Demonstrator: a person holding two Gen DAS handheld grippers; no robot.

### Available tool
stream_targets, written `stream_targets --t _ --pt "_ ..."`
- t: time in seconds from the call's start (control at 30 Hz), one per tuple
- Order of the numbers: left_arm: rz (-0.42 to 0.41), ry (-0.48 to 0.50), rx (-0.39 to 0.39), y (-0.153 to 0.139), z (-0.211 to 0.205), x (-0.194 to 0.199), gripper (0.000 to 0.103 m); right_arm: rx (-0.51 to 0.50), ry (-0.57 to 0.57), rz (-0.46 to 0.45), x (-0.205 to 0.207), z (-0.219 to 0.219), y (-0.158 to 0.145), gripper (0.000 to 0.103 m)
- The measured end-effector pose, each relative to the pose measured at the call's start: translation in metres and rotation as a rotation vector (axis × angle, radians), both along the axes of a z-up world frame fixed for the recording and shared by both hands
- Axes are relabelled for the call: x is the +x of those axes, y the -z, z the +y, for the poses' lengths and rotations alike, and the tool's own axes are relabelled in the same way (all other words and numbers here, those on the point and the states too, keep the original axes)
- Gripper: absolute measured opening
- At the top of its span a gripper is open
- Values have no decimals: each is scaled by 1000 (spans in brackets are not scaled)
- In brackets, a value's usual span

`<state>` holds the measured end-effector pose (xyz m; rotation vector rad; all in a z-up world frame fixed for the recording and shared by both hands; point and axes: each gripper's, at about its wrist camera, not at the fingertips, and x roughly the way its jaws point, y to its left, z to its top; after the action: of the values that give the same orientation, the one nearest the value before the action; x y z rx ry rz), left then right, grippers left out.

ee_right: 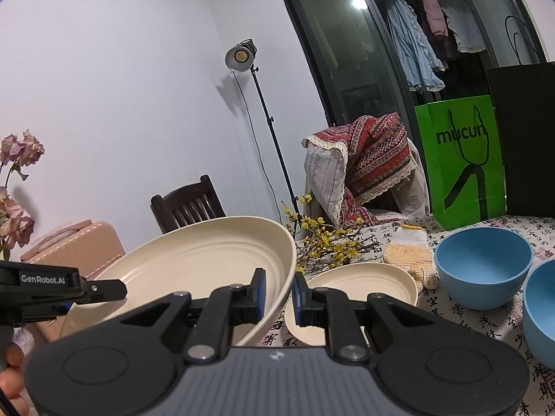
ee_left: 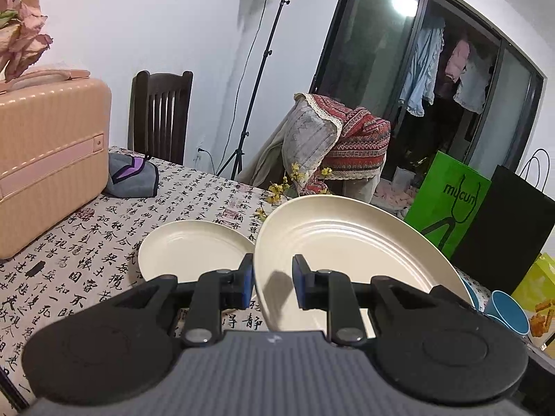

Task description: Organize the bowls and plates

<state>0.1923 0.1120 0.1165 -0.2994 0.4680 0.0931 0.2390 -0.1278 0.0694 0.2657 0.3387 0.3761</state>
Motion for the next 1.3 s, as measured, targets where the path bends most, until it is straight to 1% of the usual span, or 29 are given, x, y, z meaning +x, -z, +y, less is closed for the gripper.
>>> stream_targets --t 0.8,1.3 --pt "-38 12 -3 -9 -14 -49 23 13 7 -26 -40 -18 -10 15" --pt "-46 23 2 -7 -26 -75 23 22 11 -31 -59 -33 -9 15"
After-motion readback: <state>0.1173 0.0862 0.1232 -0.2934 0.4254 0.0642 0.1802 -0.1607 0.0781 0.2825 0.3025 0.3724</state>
